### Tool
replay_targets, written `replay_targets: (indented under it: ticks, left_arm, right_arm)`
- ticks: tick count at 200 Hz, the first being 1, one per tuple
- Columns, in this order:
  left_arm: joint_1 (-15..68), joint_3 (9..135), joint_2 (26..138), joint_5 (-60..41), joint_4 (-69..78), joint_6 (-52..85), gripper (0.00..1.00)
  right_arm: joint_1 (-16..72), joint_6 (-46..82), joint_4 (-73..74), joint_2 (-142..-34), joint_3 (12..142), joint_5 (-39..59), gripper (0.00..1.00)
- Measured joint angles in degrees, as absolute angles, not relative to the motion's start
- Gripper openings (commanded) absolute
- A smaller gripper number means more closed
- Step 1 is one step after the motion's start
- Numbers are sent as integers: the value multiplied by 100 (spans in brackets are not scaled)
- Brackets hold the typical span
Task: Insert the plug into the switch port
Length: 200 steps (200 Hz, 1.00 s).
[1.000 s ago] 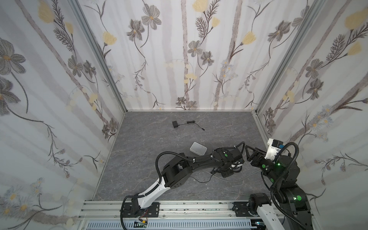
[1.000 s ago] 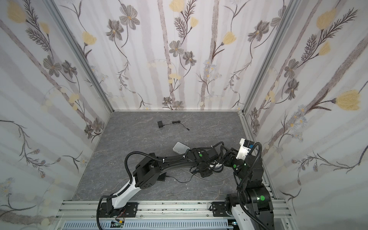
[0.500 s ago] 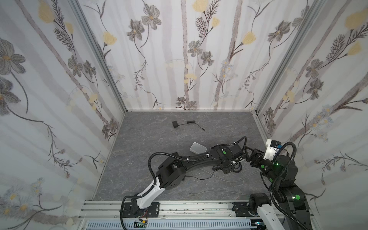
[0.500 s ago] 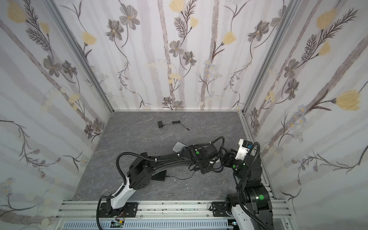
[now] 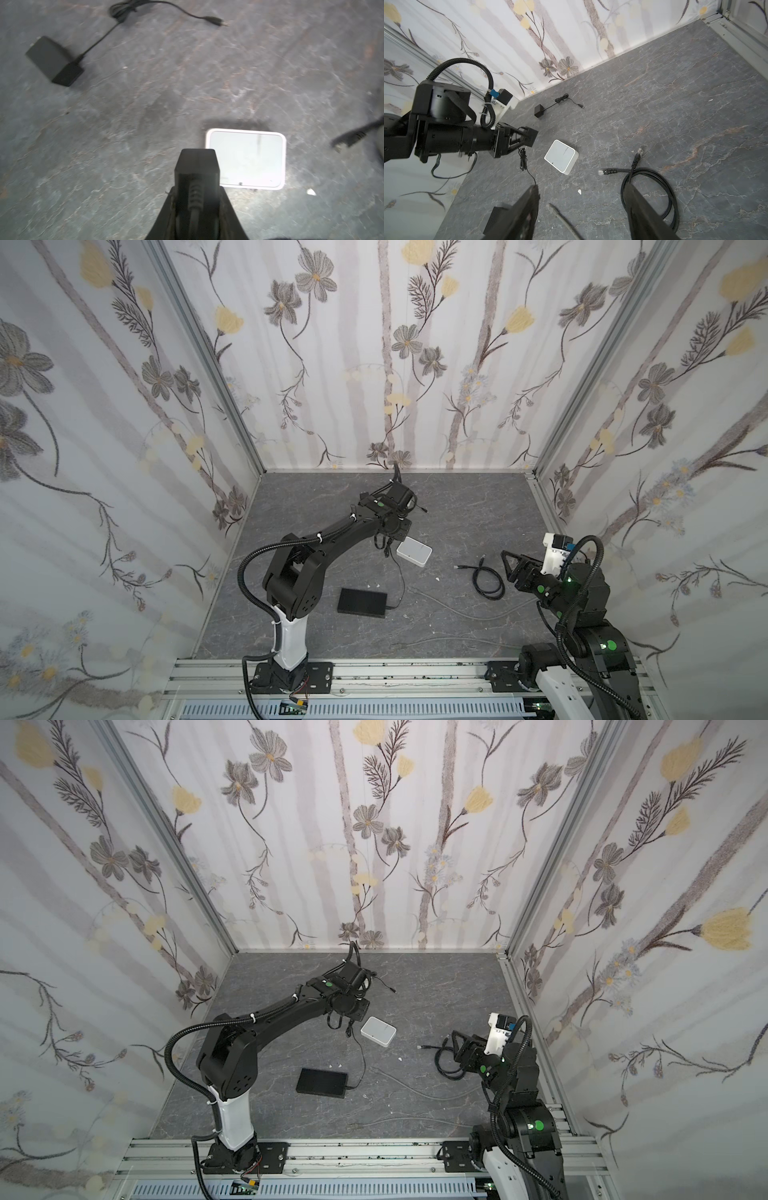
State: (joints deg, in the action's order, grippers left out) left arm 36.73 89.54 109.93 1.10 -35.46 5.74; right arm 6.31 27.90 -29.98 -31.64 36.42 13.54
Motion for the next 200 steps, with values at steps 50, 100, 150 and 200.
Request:
replay_targets:
  ticks: [50,100,150,200]
  left_arm:
    - [2353,9017,11279,-32,-3647,738,14]
    - [1160,8849,11441,-102,-3662,703,13]
    - [45,8436,11050,215,-3789,646,17]
    - [-362,8429,11218,272,-3903,755,21]
  right_arm:
    - [676,2853,-2729,-3173,3096,1925,64]
    - [1555,2932,-2458,-3542,2867,2075,64]
    - [2805,3133,-1949,-4178,2786,1780,65]
    - [3389,3177,-1741,-4685,2956,1441,66]
